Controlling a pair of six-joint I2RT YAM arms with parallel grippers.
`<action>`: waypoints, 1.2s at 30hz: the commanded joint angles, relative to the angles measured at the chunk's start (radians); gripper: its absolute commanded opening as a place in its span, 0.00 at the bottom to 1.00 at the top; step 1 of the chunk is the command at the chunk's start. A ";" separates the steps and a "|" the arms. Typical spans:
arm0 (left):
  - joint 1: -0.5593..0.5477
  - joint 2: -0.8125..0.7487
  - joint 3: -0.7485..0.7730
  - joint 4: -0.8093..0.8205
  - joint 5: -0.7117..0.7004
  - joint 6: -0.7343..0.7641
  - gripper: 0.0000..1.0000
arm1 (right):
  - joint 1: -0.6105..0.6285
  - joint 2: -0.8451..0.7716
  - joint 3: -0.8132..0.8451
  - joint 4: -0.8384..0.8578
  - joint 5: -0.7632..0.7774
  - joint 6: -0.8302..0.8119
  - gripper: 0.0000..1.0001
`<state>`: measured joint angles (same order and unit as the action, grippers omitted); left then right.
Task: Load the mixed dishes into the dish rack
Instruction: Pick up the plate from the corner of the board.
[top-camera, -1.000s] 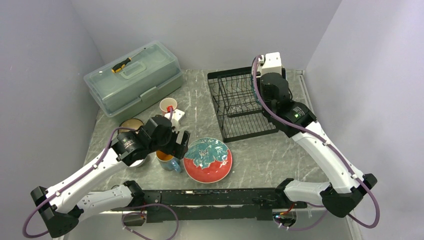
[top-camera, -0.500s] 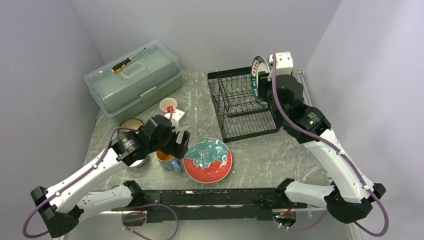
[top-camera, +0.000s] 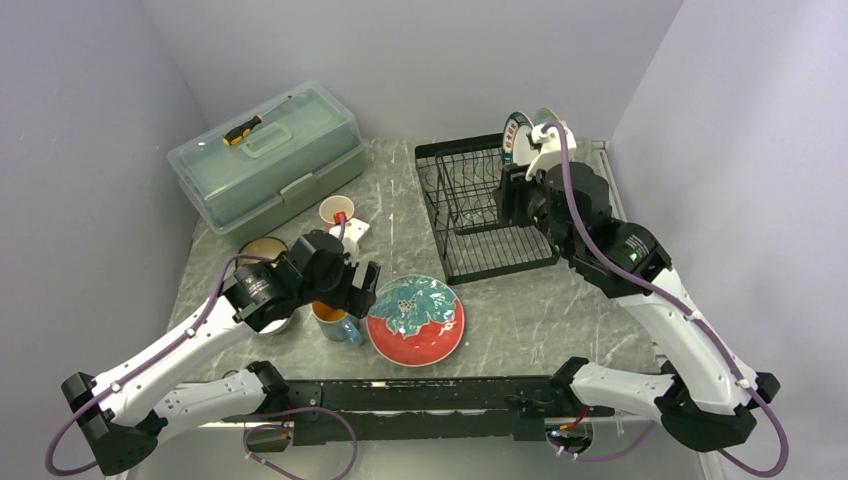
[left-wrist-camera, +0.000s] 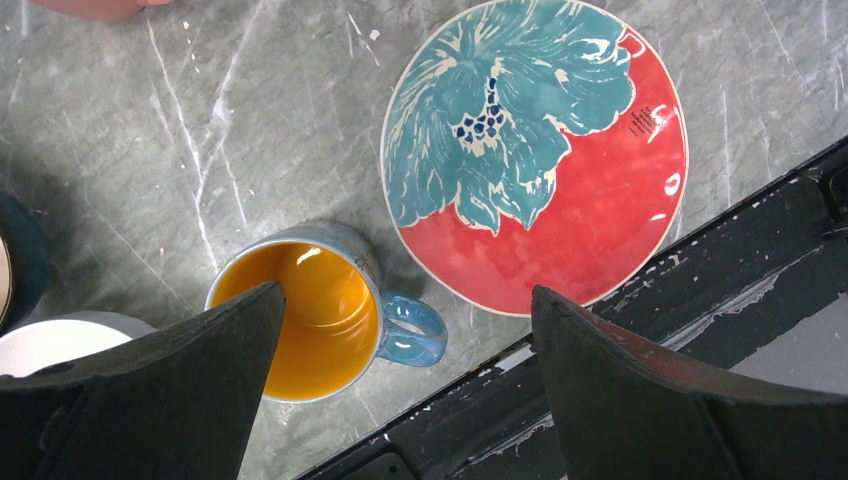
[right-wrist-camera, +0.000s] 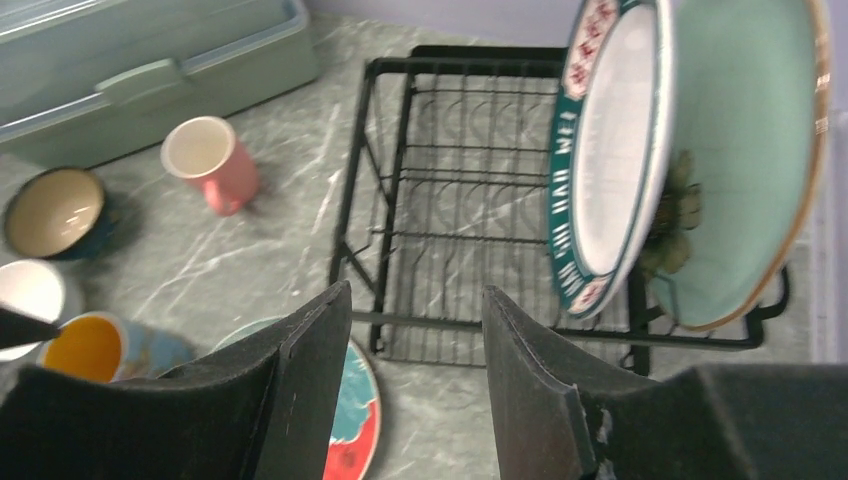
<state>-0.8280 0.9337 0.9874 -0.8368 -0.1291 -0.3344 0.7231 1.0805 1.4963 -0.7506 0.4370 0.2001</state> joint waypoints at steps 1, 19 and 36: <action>-0.001 0.001 0.005 0.005 -0.009 -0.003 0.99 | 0.022 -0.071 -0.034 0.008 -0.156 0.096 0.53; -0.002 0.067 0.032 -0.007 -0.043 -0.090 0.99 | 0.152 -0.166 -0.324 -0.024 -0.258 0.283 0.51; 0.009 0.251 0.026 0.071 0.000 -0.156 0.85 | 0.180 -0.267 -0.696 0.131 -0.326 0.444 0.48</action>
<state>-0.8246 1.1484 0.9878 -0.8257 -0.1482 -0.4587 0.8936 0.8402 0.8387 -0.7254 0.1452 0.5869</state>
